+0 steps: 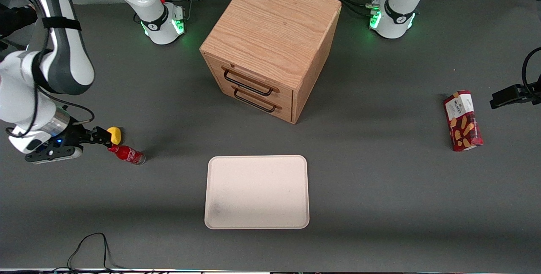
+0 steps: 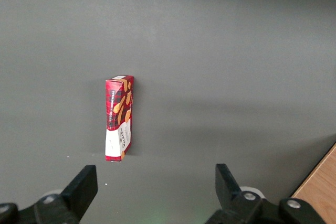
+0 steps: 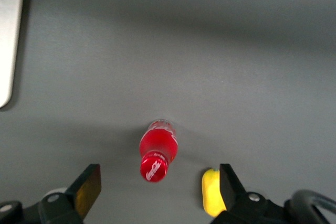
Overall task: Place coke bottle on tray
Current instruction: 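Move the open right gripper down over the red Coca-Cola bottle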
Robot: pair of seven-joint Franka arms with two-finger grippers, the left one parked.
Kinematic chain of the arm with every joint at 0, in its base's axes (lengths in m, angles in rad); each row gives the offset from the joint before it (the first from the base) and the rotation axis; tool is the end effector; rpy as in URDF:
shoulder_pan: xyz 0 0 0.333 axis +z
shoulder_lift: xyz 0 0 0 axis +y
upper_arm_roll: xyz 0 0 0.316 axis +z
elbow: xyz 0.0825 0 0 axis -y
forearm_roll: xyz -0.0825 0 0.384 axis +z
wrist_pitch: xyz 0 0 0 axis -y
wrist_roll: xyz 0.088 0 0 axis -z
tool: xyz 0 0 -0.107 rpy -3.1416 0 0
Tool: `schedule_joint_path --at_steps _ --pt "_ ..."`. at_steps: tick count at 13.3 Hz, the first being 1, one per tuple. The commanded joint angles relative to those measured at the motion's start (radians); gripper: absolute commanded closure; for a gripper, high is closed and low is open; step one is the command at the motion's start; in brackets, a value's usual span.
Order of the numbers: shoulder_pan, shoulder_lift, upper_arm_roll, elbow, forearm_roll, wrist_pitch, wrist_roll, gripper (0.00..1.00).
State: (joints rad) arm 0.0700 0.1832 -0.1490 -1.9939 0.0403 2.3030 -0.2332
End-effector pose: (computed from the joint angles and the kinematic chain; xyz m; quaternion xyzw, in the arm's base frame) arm 0.6003 -0.0438 0.3837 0.9957 0.0665 0.0636 0.0076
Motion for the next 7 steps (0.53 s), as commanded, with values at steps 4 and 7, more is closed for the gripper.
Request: schedule_joint_path --at_steps 4,7 --pt "0.022 0.067 -0.001 -0.058 0.075 0.162 -0.015 0.00" --pt "0.027 0.081 -0.001 -0.086 0.075 0.219 -0.015 0.00"
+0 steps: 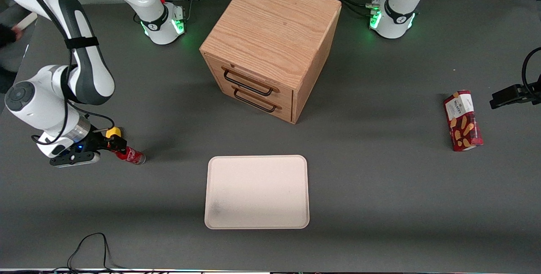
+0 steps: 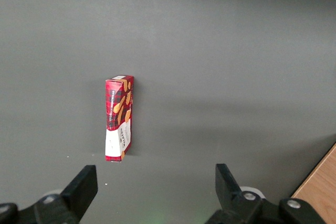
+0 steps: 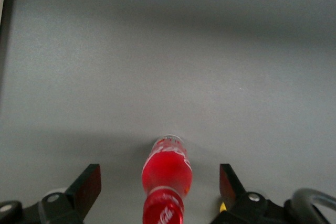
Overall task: Place coke bottle on tray
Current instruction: 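Close the right gripper around the bottle's neck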
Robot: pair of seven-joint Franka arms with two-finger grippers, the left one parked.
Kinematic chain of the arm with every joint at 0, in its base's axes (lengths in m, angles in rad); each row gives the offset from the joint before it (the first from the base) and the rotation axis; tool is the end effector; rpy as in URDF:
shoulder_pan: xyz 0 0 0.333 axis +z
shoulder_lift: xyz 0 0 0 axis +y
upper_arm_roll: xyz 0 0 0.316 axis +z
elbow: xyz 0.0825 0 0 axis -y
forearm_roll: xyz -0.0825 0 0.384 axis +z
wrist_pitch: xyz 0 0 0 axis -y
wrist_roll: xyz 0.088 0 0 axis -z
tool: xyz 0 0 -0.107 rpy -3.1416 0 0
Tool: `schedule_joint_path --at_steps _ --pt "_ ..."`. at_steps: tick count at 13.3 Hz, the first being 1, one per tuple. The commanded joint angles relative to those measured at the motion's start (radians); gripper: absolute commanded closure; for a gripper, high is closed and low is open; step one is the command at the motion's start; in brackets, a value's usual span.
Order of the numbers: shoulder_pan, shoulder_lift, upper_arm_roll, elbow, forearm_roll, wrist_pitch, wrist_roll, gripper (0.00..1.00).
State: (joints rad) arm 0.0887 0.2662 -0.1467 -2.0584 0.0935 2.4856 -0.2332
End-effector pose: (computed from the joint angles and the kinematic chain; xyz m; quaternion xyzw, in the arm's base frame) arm 0.6023 -0.0327 0.3236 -0.9949 -0.0568 -0.0832 0.0004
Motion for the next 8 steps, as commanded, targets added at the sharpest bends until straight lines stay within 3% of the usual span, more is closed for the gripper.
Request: schedule_joint_path --at_steps 1,8 --pt "0.008 -0.002 -0.004 -0.023 0.022 0.035 -0.015 0.00" --pt "0.005 -0.021 -0.004 -0.035 0.020 -0.019 -0.043 0.00"
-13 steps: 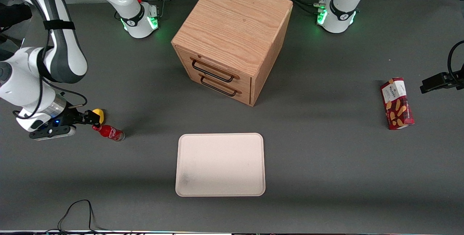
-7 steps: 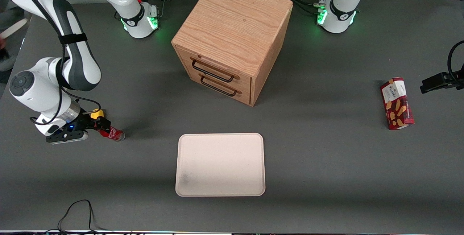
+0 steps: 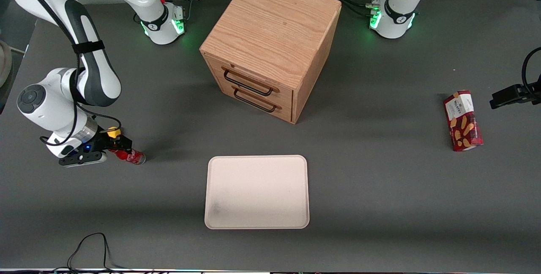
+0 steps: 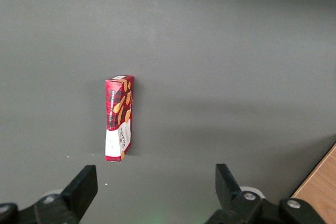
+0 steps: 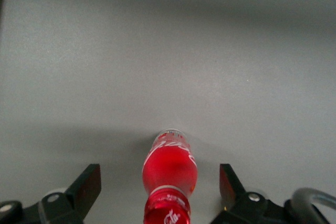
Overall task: Place coke bottle on tray
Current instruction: 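Close the right gripper around the bottle's neck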
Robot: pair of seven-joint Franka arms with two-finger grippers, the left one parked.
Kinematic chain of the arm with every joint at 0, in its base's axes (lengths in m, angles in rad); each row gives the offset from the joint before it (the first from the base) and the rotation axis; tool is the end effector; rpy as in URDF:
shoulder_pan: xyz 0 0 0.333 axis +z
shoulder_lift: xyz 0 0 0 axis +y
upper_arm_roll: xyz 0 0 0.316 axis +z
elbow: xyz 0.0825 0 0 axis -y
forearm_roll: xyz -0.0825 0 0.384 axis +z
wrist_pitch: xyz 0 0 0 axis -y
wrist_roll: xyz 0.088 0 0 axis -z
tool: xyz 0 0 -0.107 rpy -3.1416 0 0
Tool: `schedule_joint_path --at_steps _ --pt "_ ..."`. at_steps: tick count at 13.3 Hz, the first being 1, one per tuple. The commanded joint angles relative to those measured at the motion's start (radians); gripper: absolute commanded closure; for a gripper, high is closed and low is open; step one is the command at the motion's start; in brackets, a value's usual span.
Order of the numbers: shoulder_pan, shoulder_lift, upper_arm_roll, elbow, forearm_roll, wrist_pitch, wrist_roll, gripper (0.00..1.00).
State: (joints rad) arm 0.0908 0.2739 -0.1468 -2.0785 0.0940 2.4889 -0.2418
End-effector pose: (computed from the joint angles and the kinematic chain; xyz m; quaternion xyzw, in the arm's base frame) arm 0.5965 -0.0316 0.3106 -0.9956 -0.0614 -0.0711 0.0010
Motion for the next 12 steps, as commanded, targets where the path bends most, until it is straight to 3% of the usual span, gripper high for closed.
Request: schedule_joint_path --at_steps 1,2,3,6,9,12 --pt "0.003 -0.033 -0.004 -0.015 0.020 -0.030 -0.034 0.00" --pt "0.003 -0.035 -0.004 -0.014 0.020 -0.039 -0.034 0.00" --pt "0.003 -0.035 -0.004 -0.011 0.020 -0.044 -0.034 0.07" --pt "0.003 -0.035 0.000 -0.003 0.020 -0.062 -0.039 0.47" --pt "0.001 -0.035 0.001 0.009 0.010 -0.067 -0.037 0.73" --pt "-0.002 -0.035 0.007 0.105 0.007 -0.198 -0.047 0.81"
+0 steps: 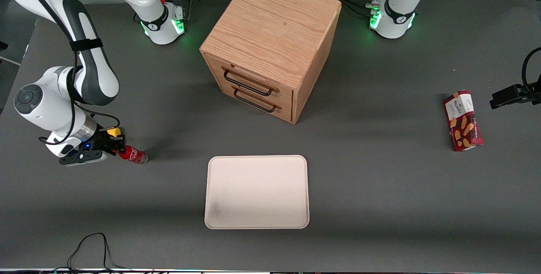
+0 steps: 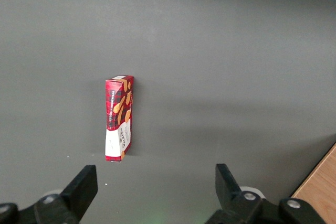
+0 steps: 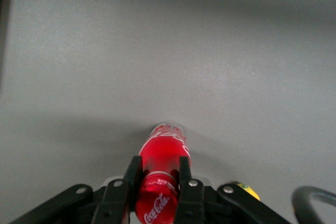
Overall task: Place coke bottle on tray
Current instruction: 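Close the right gripper around the bottle's neck, then lift the bottle and pull it back away from the yellow object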
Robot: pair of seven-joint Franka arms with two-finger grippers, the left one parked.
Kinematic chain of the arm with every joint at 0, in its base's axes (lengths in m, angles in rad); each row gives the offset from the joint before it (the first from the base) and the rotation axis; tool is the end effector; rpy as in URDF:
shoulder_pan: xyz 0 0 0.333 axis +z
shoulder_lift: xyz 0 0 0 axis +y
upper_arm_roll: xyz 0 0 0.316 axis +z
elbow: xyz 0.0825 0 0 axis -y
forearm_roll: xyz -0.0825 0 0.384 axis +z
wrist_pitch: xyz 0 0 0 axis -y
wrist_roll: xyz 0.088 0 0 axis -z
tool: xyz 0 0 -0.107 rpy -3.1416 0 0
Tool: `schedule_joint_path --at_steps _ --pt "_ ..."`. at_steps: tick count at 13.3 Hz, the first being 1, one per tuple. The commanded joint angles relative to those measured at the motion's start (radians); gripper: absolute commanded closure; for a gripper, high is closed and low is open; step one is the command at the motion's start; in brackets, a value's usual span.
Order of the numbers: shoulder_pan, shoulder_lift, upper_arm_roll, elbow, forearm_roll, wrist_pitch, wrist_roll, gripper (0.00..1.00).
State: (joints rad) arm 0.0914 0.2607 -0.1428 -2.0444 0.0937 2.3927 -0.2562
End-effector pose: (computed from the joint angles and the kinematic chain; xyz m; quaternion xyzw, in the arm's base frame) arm 0.5979 -0.0275 0.3236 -0.9962 -0.0726 -0.0474 0.0080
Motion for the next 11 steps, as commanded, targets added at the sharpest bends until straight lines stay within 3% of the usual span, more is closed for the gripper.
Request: schedule_joint_path --at_steps 1,4,8,11 --pt "-0.004 -0.020 0.003 0.131 0.006 -0.169 -0.044 0.82" --pt "-0.010 -0.023 -0.001 0.324 0.001 -0.416 -0.063 0.82" --pt "-0.009 -0.029 -0.006 0.617 -0.058 -0.751 -0.064 0.82" --pt "-0.009 -0.032 -0.003 0.762 -0.077 -0.901 -0.064 0.82"
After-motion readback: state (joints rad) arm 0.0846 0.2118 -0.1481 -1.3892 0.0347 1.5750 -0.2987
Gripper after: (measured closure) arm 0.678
